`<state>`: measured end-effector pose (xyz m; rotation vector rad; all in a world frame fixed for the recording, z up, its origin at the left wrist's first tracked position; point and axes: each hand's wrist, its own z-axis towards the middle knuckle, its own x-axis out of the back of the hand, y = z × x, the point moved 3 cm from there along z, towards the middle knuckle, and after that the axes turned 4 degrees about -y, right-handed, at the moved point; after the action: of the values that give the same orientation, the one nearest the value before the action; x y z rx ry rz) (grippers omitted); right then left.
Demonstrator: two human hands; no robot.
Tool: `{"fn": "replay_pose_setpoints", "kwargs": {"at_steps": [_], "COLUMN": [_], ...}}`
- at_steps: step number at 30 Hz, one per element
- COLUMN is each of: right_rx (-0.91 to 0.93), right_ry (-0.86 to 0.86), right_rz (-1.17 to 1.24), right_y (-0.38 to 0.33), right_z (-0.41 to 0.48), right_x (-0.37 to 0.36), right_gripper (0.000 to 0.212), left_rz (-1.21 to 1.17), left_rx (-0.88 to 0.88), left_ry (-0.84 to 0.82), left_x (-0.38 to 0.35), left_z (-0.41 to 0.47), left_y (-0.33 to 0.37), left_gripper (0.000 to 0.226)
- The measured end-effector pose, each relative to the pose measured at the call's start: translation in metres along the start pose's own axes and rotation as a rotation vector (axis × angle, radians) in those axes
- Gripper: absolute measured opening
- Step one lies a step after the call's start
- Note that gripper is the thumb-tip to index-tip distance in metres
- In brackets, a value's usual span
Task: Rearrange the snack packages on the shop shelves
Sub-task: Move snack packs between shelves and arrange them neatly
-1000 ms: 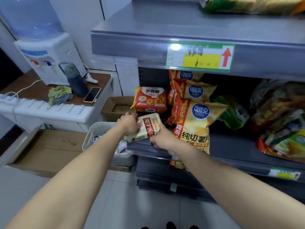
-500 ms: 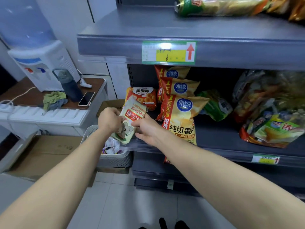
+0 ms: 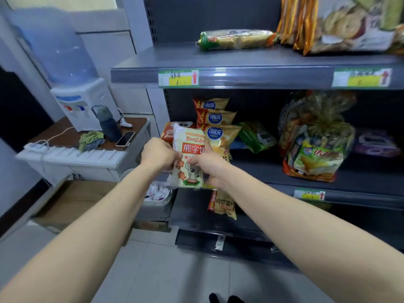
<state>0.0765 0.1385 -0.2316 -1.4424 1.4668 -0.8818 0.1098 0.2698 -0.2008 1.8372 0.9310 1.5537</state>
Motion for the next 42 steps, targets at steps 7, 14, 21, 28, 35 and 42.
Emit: {"fn": "replay_pose_setpoints", "kwargs": {"at_steps": [7, 14, 21, 28, 35, 42], "right_rx": [0.074, 0.307, 0.519, 0.665, 0.833, 0.843], "right_ry": [0.296, 0.515, 0.693, 0.911, 1.063, 1.029], "right_rz": [-0.051, 0.005, -0.007, -0.110, -0.243, -0.349], "right_y": [-0.002, -0.025, -0.071, -0.115, -0.187, -0.237], "right_z": [-0.068, -0.154, -0.229, -0.264, -0.274, -0.261], "right_x": [0.070, 0.167, 0.266, 0.355, 0.434, 0.501], "right_gripper": [0.058, 0.057, 0.061, 0.047, 0.037, 0.046], "left_rz": [0.000, 0.061, -0.084, -0.178, -0.327, -0.408], "left_rx": [-0.124, -0.382, -0.625, -0.842, -1.032, -1.035], "left_ry": [-0.041, -0.039, -0.096, -0.151, -0.227, -0.278], "left_x": [-0.052, -0.120, -0.181, -0.245, -0.282, -0.319], "left_z": [-0.076, -0.142, -0.184, -0.195, -0.169, -0.121], "left_y": [0.075, 0.167, 0.267, 0.347, 0.445, 0.520], "left_gripper": [0.015, 0.022, 0.016, 0.010, 0.022, 0.023]}}
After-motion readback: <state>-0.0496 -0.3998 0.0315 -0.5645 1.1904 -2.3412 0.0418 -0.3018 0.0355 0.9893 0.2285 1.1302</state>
